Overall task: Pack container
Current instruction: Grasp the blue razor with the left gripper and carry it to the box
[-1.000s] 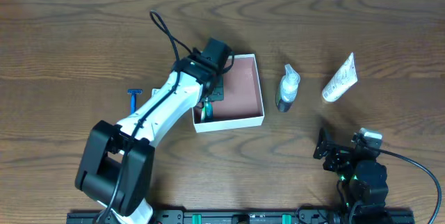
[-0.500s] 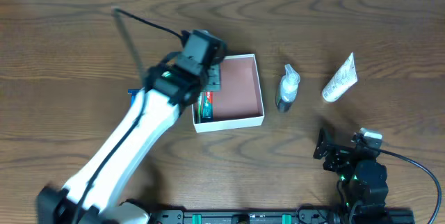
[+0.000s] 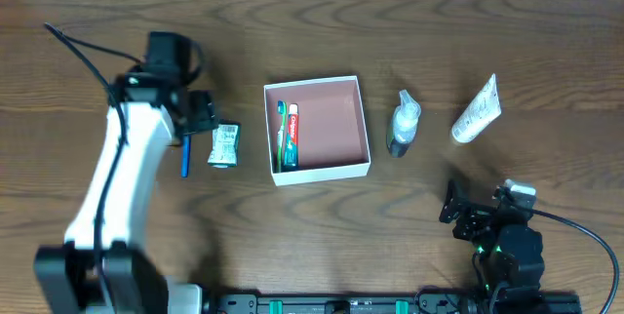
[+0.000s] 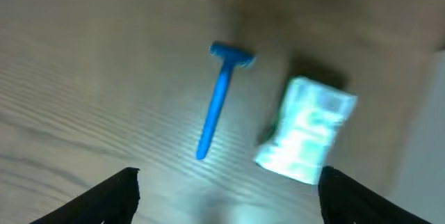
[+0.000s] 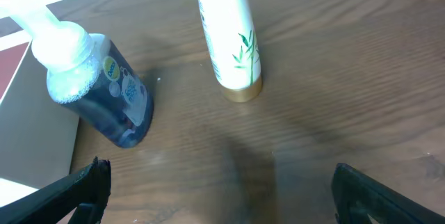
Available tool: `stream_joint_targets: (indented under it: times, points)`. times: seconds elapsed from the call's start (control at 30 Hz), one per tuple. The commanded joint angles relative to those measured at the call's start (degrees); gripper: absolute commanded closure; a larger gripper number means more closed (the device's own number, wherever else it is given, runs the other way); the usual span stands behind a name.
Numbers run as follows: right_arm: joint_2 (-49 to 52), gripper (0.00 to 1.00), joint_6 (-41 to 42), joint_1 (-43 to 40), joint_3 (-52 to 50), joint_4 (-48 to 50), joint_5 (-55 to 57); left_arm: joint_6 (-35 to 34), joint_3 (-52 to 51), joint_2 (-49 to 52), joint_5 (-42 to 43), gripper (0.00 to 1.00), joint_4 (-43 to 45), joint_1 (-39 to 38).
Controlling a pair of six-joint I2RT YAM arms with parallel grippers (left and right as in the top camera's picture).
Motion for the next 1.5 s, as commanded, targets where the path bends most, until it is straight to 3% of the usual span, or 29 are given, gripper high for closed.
stream_joint_targets:
  times: [0.0, 0.17, 0.37, 0.43, 0.6, 0.73, 0.9, 1.03, 1.33, 1.47]
  points:
    - [-0.5, 0.01, 0.4, -0.6, -0.1, -0.1, 0.2, 9.3, -0.9, 6.2, 5.9, 0.18, -0.3, 4.6]
    - [-0.5, 0.01, 0.4, -0.6, -0.1, -0.1, 0.2, 15.1, -0.9, 14.1, 10.6, 0.24, 1.4, 8.3]
    - [-0.5, 0.01, 0.4, -0.6, -0.1, -0.1, 0.2, 16.2, -0.9, 19.0, 10.7, 0.26, 4.3, 8.7]
    - [-0.5, 0.01, 0.4, -0.6, -0.1, -0.1, 0.2, 16.3, -0.9, 20.0, 10.7, 0.31, 5.4, 8.7]
    - [-0.5, 0.01, 0.4, -0.6, -0.1, -0.1, 0.2, 16.3, -0.9, 22.1, 10.7, 0.56, 6.0, 8.7]
    - [-0.5, 0.01, 0.4, -0.6, -0.1, -0.1, 0.2, 16.3, -0.9, 22.4, 10.6, 0.68, 6.4, 8.7]
    - [-0.5, 0.01, 0.4, -0.6, -0.1, -0.1, 0.2, 16.3, -0.9, 22.4, 10.6, 0.71, 6.6, 8.7]
    - [-0.5, 0.01, 0.4, -0.6, -0.1, -0.1, 0.2, 16.9, -0.8, 22.1, 10.4, 0.94, 5.8, 8.8]
    - [-0.5, 0.01, 0.4, -0.6, -0.1, -0.1, 0.2, 12.5, 7.6, 13.4, 9.9, 0.94, -5.5, 7.2]
    - [-0.5, 0.01, 0.4, -0.6, -0.1, -0.1, 0.2, 11.4, 9.0, 5.0, 18.0, 0.94, -6.7, 2.4]
